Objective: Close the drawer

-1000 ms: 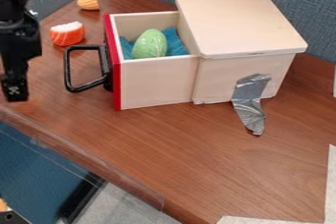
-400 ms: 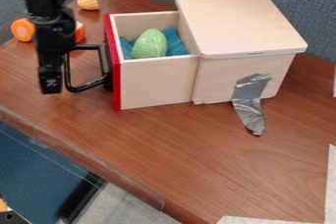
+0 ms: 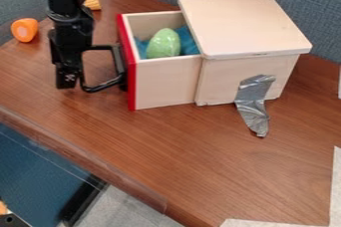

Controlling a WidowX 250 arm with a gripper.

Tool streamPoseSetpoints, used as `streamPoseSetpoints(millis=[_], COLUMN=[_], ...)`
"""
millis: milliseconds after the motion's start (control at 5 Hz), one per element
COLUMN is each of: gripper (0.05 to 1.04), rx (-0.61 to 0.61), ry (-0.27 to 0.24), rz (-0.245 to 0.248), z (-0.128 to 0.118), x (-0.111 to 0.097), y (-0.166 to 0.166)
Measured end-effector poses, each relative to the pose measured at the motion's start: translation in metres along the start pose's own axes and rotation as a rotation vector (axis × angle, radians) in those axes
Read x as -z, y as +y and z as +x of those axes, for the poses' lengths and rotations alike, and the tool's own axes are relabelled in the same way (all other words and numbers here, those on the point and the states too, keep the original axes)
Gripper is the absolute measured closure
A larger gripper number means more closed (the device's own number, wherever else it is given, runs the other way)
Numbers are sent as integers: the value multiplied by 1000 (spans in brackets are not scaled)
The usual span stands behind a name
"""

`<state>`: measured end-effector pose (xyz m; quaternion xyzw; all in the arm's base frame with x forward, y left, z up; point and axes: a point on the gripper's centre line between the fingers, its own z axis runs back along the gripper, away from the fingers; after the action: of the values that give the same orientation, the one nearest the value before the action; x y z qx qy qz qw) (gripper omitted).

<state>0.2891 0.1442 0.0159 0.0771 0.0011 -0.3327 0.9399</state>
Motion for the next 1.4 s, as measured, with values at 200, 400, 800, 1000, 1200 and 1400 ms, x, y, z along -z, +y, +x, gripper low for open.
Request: streamPoseSetpoints(millis=[200,400,800,1000,1200,1400], gripper=[83,83,83,83,83,83], rx=[-2,0,1,9,13,22], ry=[3,1,-10,-11,-11,-14], rz=[5,3,20,21,37,44], z=[15,28,53,66,79,92], x=[6,6,2,0,0,0], y=[2,1,-1,-3,2,3])
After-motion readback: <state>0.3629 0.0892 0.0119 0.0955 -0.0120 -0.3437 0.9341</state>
